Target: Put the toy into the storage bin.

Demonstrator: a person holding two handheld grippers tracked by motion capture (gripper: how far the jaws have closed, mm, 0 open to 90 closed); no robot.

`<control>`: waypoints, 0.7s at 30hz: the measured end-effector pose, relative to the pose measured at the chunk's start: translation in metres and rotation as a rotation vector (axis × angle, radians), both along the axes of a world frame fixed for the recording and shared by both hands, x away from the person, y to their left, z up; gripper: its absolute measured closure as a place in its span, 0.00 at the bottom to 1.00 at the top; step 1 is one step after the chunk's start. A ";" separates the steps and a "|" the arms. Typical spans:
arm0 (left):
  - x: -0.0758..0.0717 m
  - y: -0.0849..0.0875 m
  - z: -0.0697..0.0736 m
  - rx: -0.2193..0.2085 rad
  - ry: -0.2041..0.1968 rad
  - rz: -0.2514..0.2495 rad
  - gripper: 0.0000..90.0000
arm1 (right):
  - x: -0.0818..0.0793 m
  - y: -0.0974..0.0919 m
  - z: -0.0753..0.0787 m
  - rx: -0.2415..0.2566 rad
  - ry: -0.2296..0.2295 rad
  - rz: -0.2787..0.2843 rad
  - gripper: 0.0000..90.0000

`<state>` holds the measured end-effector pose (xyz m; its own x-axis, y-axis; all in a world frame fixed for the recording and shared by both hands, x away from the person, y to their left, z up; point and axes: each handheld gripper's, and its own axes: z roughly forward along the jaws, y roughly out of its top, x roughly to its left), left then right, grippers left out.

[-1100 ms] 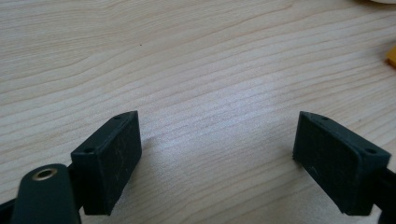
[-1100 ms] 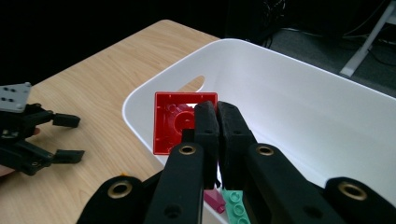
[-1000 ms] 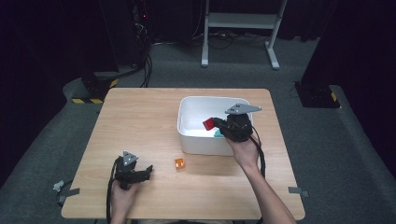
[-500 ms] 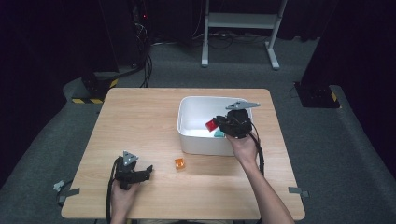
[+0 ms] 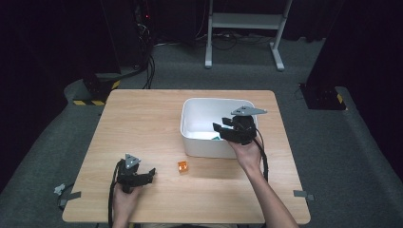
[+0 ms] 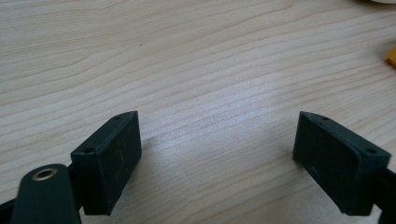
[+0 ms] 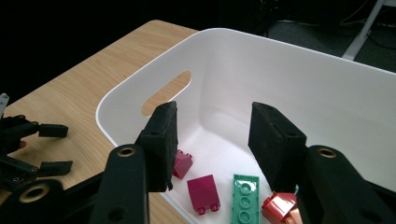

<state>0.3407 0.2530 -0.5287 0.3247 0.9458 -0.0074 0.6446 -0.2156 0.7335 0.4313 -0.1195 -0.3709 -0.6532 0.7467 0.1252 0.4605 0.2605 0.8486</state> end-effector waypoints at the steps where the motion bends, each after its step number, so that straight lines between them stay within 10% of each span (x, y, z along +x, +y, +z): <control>1: 0.000 0.000 0.000 0.001 0.000 -0.001 0.17 | -0.001 0.000 0.000 0.000 -0.006 0.001 0.57; 21: 0.000 0.000 0.000 0.000 0.000 0.000 0.17 | -0.032 0.009 -0.005 0.029 -0.085 0.071 0.49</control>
